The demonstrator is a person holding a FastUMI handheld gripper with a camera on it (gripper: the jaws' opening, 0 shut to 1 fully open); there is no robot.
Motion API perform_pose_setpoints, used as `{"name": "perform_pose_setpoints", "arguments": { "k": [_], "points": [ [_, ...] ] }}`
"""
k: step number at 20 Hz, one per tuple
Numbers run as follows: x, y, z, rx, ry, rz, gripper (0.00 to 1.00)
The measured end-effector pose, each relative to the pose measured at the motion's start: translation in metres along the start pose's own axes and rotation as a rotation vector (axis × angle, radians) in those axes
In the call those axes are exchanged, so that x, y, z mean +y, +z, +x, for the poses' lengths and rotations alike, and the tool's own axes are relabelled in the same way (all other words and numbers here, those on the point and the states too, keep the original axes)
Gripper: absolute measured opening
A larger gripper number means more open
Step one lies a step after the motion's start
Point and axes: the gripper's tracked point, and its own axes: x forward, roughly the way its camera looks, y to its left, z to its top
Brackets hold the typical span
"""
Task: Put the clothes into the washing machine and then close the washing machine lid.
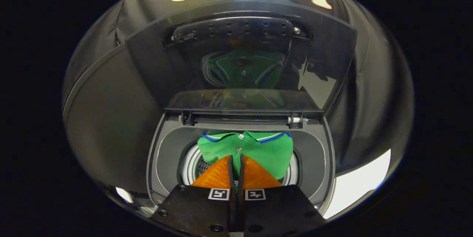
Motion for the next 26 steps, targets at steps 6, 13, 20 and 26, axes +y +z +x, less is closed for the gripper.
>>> {"name": "perform_pose_setpoints", "arguments": {
  "k": [6,13,20,26],
  "points": [
    [-0.008,-0.009,0.009,0.021,-0.028,0.012,0.02],
    [-0.003,-0.014,0.009,0.038,-0.010,0.045,0.98],
    [0.000,0.027,-0.025,-0.107,-0.008,0.002,0.99],
    [-0.004,0.067,-0.062,-0.209,-0.021,-0.011,0.98]
  ]
}}
